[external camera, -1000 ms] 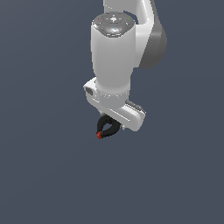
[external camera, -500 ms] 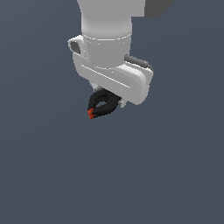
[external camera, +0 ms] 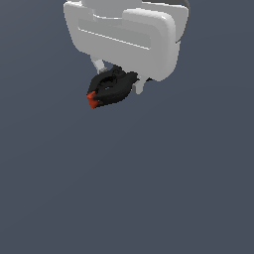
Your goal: Pick up the object and move it to a goal position.
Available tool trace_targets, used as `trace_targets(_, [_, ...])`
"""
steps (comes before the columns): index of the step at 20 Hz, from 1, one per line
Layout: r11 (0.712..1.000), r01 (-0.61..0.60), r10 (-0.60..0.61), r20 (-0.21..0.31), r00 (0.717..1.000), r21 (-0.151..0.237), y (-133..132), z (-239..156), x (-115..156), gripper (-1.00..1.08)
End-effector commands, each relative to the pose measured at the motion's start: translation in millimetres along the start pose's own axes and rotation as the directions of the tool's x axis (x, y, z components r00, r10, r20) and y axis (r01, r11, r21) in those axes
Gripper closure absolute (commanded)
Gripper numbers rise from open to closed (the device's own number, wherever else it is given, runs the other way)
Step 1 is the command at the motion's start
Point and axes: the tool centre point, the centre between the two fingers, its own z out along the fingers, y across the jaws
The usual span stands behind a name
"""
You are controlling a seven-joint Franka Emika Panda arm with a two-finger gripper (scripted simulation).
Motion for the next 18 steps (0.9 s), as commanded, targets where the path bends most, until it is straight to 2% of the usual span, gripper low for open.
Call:
trace_targets(1, [1.000, 0.001, -0.001, -0.001, 1.000, 0.001, 1, -14, 0, 1.08])
trace_targets(9, [1.000, 0.001, -0.001, -0.001, 1.000, 0.001, 2, -37, 3, 1.08])
trace_targets(18, [1.000, 0.001, -0.001, -0.001, 1.000, 0.001, 2, -42, 4, 1.08])
